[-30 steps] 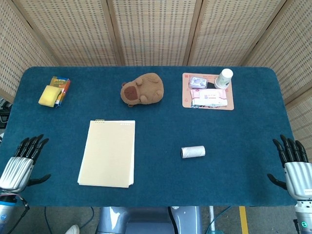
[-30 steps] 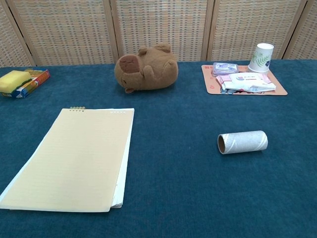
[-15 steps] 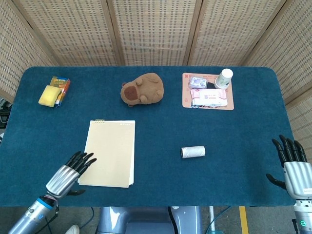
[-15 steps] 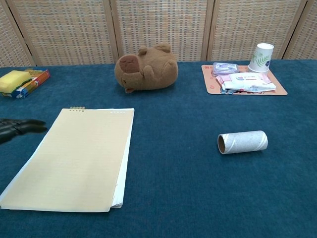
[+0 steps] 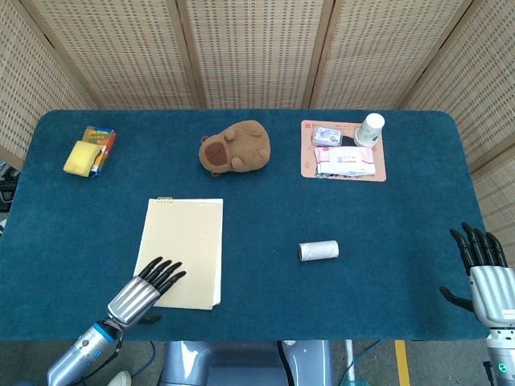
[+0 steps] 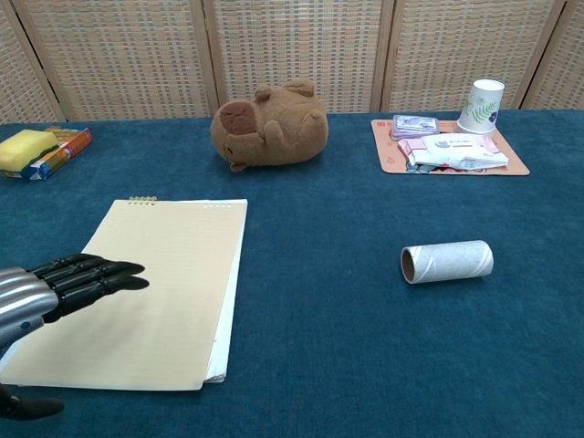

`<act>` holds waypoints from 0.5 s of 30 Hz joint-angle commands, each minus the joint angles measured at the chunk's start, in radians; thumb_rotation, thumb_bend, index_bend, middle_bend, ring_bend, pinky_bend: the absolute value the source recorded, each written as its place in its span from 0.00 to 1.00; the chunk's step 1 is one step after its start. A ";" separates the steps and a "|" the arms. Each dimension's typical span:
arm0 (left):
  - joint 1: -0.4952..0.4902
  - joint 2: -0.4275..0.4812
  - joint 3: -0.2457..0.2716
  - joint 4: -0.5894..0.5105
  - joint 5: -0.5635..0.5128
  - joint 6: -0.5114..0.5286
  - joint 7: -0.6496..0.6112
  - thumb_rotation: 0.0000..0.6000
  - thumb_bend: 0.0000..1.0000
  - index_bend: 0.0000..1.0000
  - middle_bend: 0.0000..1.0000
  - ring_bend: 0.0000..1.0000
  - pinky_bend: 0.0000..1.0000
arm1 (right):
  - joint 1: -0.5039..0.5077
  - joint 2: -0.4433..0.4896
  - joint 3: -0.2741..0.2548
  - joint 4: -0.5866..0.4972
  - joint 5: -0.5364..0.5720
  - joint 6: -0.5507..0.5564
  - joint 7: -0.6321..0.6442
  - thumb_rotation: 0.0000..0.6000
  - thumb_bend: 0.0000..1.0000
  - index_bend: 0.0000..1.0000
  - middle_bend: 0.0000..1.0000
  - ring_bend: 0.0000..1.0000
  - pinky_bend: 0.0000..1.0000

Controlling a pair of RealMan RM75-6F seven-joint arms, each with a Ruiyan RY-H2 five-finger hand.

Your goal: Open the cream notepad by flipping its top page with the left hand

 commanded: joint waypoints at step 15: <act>-0.028 -0.032 -0.002 0.028 -0.048 -0.025 0.029 1.00 0.22 0.00 0.00 0.00 0.00 | 0.001 0.001 0.002 0.005 0.001 0.001 0.014 1.00 0.00 0.00 0.00 0.00 0.00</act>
